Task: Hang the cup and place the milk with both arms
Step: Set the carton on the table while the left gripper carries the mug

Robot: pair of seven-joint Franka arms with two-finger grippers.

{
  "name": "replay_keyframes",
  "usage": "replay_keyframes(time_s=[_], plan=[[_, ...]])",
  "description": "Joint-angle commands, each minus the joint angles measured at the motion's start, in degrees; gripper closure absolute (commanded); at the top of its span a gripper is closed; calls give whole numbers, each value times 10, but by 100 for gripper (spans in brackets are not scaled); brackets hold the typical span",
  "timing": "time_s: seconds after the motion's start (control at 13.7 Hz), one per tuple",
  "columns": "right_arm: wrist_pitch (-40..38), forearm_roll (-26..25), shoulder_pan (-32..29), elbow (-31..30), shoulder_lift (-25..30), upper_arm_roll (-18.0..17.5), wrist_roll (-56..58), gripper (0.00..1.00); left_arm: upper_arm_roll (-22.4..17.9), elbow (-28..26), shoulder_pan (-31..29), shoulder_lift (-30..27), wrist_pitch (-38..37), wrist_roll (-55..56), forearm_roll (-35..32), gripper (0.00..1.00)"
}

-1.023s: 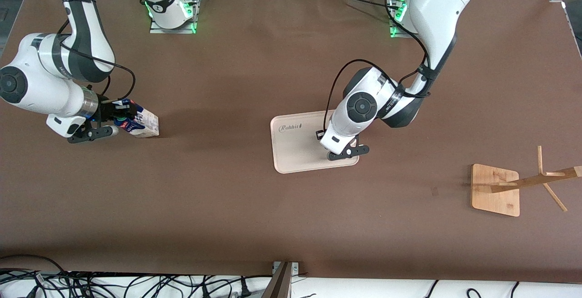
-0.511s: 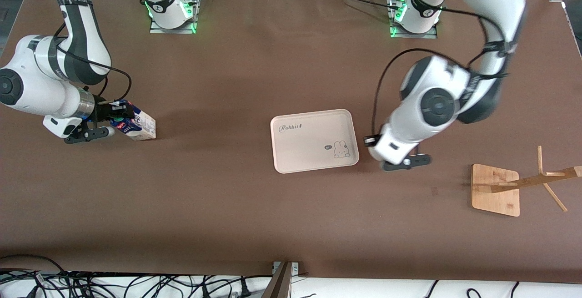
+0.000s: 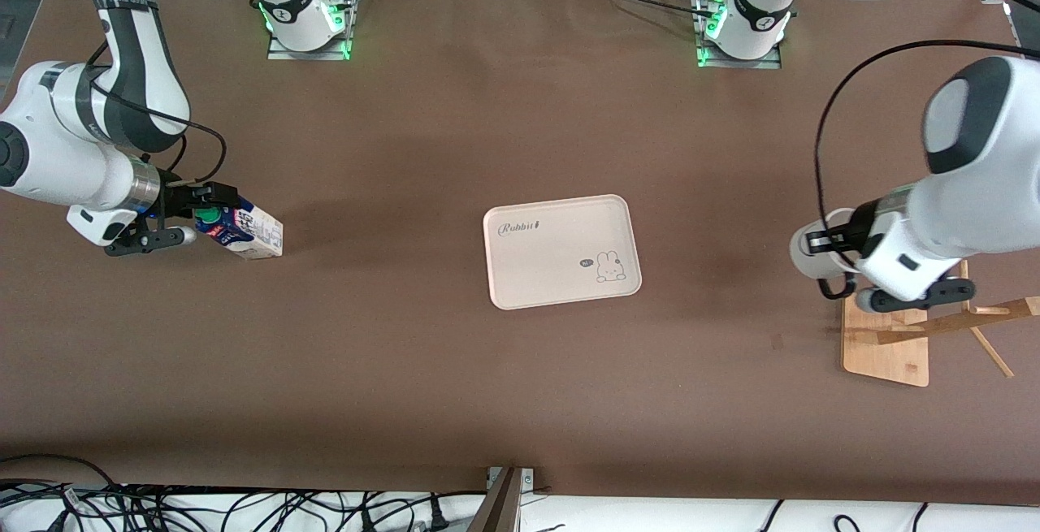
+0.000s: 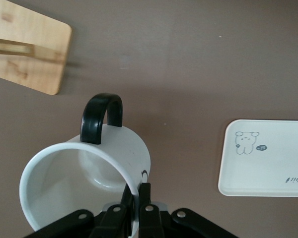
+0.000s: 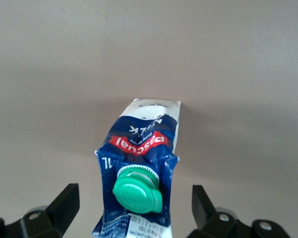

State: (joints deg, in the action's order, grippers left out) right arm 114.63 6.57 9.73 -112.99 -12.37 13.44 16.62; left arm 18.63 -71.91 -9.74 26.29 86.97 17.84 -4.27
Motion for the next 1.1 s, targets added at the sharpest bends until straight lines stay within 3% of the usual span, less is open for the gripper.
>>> replay_keyframes(time_s=[0.0, 0.44, 0.66, 1.02], plan=[[-46, -1, -11, 47, 12, -10, 6, 0, 7, 34, -44, 13, -27, -52, -3, 100], [-150, -9, -31, 200, 36, -9, -4, 0, 9, 38, -85, 12, -39, -108, -4, 100], [-208, -12, -37, 278, 40, -8, -4, 0, 6, 88, -84, 21, -37, -153, -4, 100], [-225, -15, -36, 312, 46, -10, -3, 0, 4, 122, -90, 44, -22, -200, -4, 100]])
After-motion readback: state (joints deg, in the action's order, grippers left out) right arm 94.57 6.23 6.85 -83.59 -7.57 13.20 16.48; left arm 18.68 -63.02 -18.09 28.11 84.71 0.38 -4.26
